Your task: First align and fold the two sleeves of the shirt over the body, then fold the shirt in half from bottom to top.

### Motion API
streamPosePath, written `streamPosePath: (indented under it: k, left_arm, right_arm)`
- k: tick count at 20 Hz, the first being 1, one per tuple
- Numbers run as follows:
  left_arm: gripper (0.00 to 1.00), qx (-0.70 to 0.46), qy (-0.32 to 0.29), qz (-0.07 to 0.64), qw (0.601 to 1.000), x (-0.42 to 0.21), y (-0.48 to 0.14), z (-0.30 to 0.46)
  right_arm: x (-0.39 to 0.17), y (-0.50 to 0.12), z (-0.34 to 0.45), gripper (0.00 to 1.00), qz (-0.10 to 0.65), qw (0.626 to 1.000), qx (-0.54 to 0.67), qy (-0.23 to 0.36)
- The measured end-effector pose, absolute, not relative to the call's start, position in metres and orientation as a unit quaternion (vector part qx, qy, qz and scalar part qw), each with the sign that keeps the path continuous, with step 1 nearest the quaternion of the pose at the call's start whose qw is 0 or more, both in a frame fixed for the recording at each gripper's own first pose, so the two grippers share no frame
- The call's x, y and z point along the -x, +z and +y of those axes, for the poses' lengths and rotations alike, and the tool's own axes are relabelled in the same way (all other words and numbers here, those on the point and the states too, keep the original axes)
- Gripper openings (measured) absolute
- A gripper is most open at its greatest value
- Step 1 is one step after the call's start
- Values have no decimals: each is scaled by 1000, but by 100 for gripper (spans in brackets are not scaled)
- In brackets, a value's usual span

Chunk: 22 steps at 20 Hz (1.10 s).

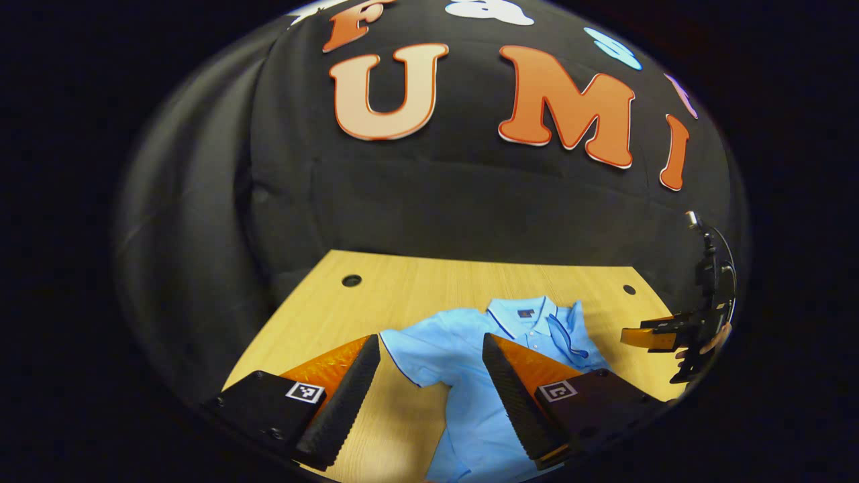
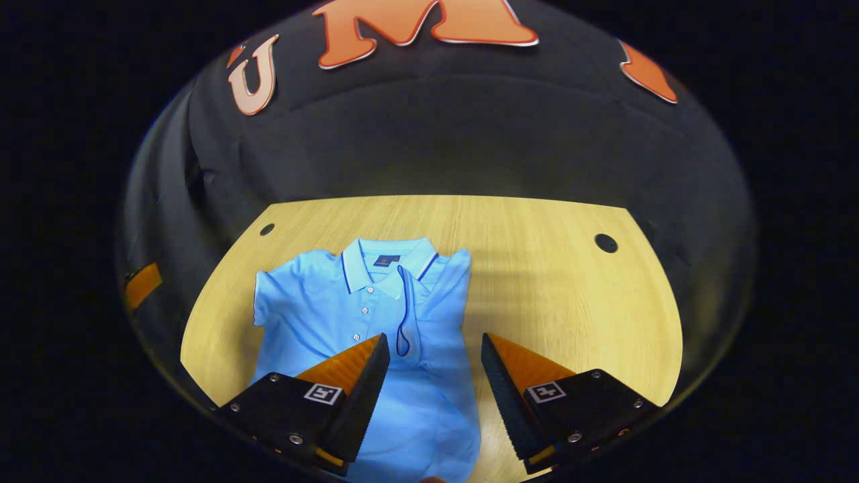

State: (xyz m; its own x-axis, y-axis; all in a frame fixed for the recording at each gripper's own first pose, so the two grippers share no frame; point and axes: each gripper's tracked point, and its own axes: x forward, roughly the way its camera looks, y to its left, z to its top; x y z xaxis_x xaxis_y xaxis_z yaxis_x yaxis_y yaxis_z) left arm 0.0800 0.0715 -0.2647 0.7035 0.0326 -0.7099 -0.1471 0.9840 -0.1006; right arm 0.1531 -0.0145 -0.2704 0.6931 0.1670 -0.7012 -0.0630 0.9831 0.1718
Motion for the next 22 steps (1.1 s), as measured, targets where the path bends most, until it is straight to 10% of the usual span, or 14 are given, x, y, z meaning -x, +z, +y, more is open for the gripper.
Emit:
streamPosePath:
  k: [10, 22]
  left_arm:
    - [98, 102, -48, 546, 830, -99, -393, 86]
    - [98, 118, 43, 667, 735, -127, -495, 108]
  right_arm:
    - [-59, -248, -28, 92, 363, 928, -67, -48]
    - [-15, -252, -45, 93, 371, 919, -96, -93]
